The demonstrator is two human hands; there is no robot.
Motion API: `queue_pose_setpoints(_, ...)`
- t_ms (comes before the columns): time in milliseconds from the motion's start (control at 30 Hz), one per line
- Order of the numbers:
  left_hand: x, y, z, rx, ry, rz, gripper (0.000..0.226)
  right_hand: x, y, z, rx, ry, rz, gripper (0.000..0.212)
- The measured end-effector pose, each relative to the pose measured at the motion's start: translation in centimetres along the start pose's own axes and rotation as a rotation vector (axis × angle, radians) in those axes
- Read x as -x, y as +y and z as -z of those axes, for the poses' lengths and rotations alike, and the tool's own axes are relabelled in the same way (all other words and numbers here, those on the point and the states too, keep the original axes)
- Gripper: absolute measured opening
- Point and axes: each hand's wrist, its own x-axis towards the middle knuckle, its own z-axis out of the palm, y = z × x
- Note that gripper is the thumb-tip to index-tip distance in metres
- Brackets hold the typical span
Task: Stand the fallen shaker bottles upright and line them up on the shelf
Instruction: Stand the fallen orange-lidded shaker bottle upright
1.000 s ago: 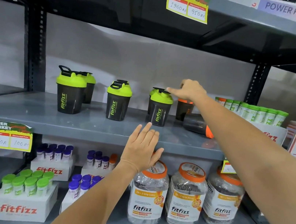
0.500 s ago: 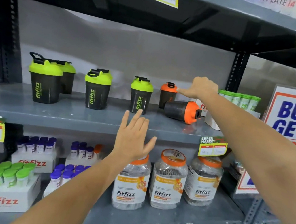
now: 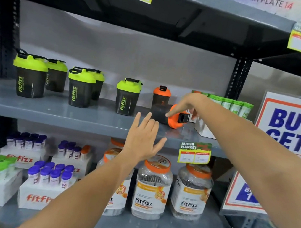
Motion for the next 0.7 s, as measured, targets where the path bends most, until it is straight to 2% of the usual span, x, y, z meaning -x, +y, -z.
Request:
queue_pose_setpoints(167, 0.4, -0.1, -0.9, -0.010, 0.146, -0.010, 0.057, -0.9, 0.4, -0.7, -0.034, 0.087, 0.109, 0.069)
queue_pose_setpoints(333, 0.4, 0.0, -1.1, -0.018, 0.201, -0.003, 0.055, -1.4, 1.1, -0.5, -0.025, 0.222, 0.212, 0.057)
queue_pose_setpoints(533, 0.5, -0.1, -1.2, -0.030, 0.208, -0.012, 0.055, -1.5, 0.9, 0.8, 0.343, 0.521, 0.280, 0.051)
queue_pose_setpoints(633, 0.5, -0.2, -1.3, -0.036, 0.229, -0.021, 0.055, -2.2, 0.6, 1.6, 0.478, 0.559, 0.336, 0.049)
queue_pose_setpoints(700, 0.5, -0.2, -1.4, -0.039, 0.239, -0.026, 0.055, -2.7, 0.4, 1.9, 0.562, 0.554, 0.398, 0.063)
